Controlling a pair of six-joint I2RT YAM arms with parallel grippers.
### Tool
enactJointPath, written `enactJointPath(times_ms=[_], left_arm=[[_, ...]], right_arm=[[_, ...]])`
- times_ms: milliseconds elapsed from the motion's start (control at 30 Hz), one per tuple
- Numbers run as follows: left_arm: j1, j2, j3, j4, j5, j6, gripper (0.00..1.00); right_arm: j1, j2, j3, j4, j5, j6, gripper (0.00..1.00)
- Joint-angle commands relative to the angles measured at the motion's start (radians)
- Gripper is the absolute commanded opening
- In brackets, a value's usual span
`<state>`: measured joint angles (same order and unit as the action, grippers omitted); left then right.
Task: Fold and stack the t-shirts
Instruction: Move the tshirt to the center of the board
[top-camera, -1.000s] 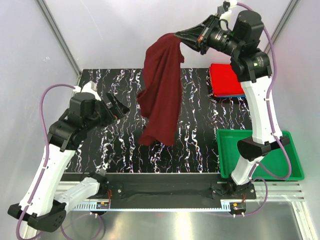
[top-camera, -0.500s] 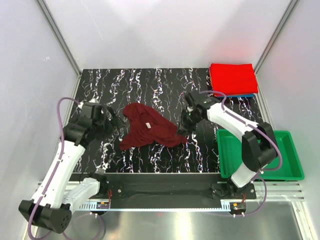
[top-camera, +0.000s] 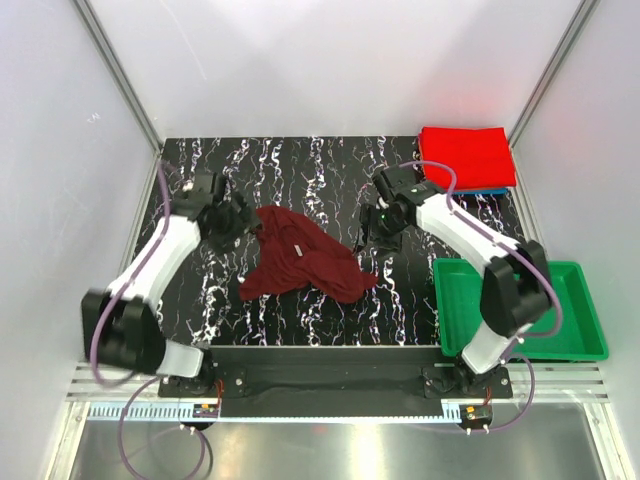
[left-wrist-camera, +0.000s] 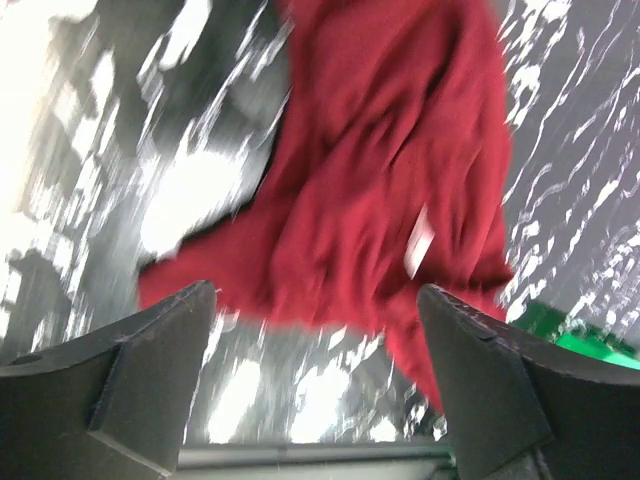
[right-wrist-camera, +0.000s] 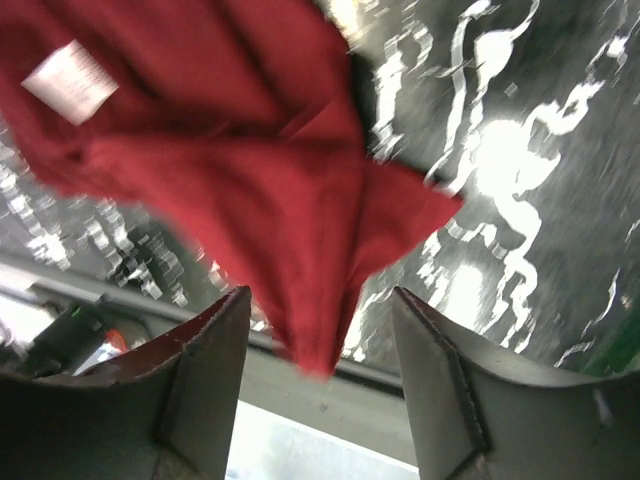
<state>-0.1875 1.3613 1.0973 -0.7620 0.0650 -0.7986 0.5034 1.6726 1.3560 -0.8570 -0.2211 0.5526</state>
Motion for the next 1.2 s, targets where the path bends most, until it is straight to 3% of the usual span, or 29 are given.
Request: enactJointPath(times_ms=[0, 167, 267, 400, 533, 767, 1033, 1167], left_arm=[[0.006, 0.171, 0.146, 0.101, 0.022, 0.125, 0.86], [0.042, 0.392, 0.309, 0.076, 0.045, 0.179, 0.79], [0.052, 0.462, 0.381, 0.09, 0.117, 0.2, 0.79], [0.051, 0.567, 0.432, 0.099, 0.214, 0.225, 0.75], [0.051, 0.587, 0.431, 0.118, 0.245, 0.239, 0.69], [0.051, 0.625, 0.463, 0.11, 0.291, 0.256, 0.67], [0.045, 0.564, 0.535, 0.029, 0.159, 0.246, 0.69], [0.033, 0.556, 0.532, 0.027, 0.168, 0.201, 0.65]], right_arm=[[-0.029, 0.081, 0.019, 0.036, -0.014, -0.057, 0.63], [-0.062, 0.102, -0.021, 0.119, -0.079, -0.055, 0.54], [-0.063, 0.172, -0.008, 0.187, -0.199, -0.075, 0.55], [-0.063, 0.231, -0.005, 0.216, -0.227, -0.063, 0.61], [-0.063, 0.285, 0.008, 0.214, -0.219, -0.06, 0.61], [-0.063, 0.346, 0.068, 0.199, -0.172, -0.04, 0.47], [-0.063, 0.286, 0.074, 0.173, -0.143, -0.036, 0.49], [-0.063, 0.277, 0.089, 0.141, -0.112, -0.029, 0.52]])
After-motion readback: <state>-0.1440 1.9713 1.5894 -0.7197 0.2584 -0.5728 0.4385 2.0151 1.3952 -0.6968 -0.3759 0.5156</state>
